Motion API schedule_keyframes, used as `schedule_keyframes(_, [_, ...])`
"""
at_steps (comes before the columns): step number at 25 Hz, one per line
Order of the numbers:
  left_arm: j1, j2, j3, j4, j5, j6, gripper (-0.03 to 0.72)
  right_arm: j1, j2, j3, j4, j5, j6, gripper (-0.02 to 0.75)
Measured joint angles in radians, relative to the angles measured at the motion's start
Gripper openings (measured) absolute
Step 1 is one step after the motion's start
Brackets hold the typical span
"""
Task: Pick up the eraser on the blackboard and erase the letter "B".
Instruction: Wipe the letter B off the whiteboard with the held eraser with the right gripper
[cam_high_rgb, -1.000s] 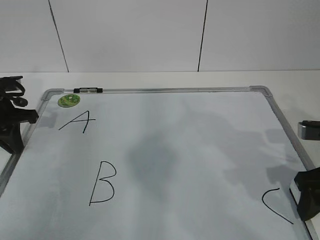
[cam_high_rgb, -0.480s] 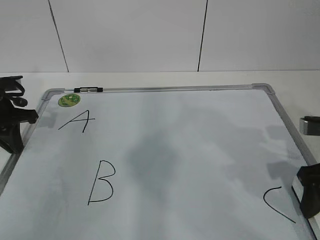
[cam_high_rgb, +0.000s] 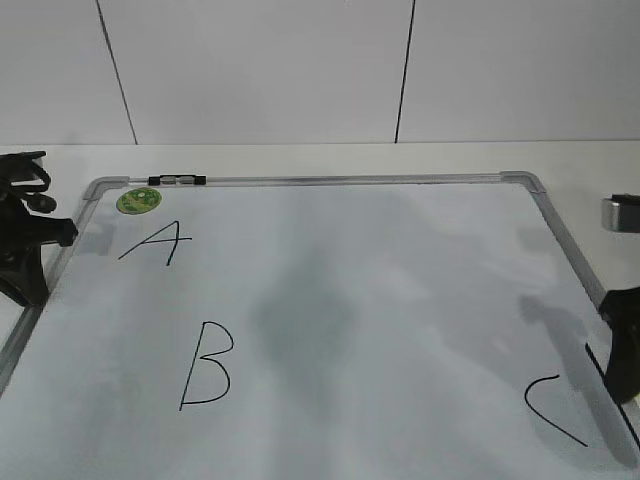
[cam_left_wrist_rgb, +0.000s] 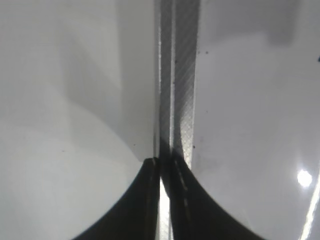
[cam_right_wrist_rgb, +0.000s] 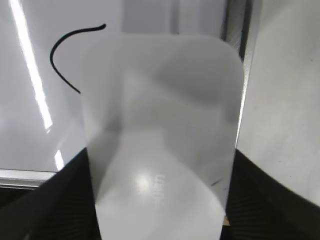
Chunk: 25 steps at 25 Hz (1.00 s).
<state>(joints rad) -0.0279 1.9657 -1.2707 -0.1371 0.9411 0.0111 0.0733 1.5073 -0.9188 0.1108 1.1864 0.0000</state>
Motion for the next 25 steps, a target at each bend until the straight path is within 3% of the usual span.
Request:
schedule_keyframes(5, [0.0, 0.0, 0.0, 0.0, 0.0, 0.0, 0.032, 0.025, 0.0, -0.093, 0.008, 0.015, 0.019, 0.545])
schedule_keyframes(9, [0.0, 0.0, 0.0, 0.0, 0.001, 0.0, 0.032, 0.167, 0.022, -0.205, -0.066, 0.024, 0.121, 0.545])
schedule_keyframes(15, [0.0, 0.0, 0.0, -0.001, 0.009, 0.0, 0.032, 0.403, 0.163, -0.388, -0.086, 0.03, 0.206, 0.544])
schedule_keyframes(25, [0.0, 0.0, 0.0, -0.004, 0.015, 0.0, 0.032, 0.589, 0.476, -0.708, -0.086, 0.032, 0.217, 0.544])
